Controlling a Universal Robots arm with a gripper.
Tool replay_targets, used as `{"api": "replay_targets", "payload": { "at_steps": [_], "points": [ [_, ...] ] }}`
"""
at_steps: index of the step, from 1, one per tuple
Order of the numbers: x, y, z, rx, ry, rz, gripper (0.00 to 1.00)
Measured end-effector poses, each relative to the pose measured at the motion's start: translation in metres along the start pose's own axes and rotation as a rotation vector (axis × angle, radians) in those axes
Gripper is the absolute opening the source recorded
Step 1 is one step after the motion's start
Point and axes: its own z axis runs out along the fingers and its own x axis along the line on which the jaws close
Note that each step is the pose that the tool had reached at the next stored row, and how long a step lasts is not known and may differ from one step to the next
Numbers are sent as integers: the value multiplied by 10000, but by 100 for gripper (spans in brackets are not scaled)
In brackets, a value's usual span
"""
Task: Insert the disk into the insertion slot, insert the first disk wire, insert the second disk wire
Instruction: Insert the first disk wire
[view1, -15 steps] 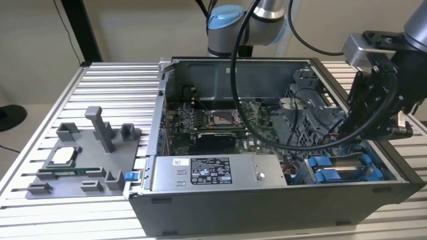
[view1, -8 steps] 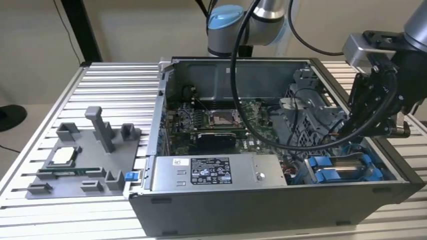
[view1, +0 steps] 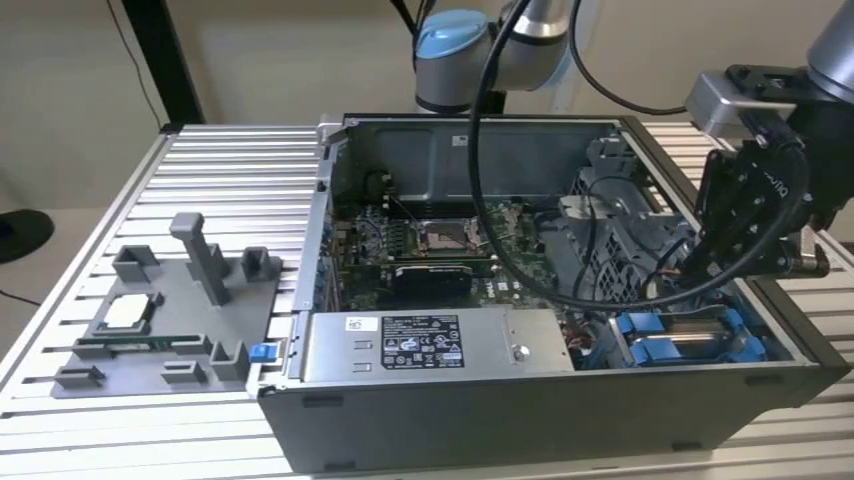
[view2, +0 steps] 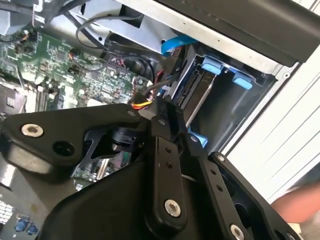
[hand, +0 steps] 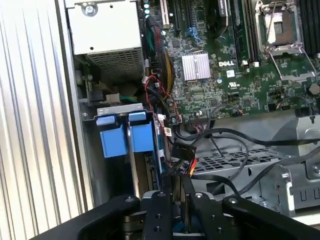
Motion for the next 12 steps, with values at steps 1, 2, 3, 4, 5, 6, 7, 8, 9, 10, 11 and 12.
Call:
{"api": "replay_targets", "payload": {
  "at_steps": [1,2,3,4,5,6,7,8,9,10,11,12],
  "points": [
    [0,0,0,11,113,-89,0],
    [0,0,0,23,225,-177,0],
    [0,0,0,33,323,-267,0],
    [0,0,2,40,410,-364,0],
    [0,-1,5,47,488,-458,0],
    [0,-1,5,60,573,-568,0],
    [1,-1,6,91,643,-672,0],
    [1,-1,10,140,665,-742,0],
    [1,-1,18,193,664,-785,0],
    [1,-2,25,256,660,-805,0],
    [2,-3,36,290,657,-808,0],
    [2,-6,54,302,655,-809,0]
  ]
}}
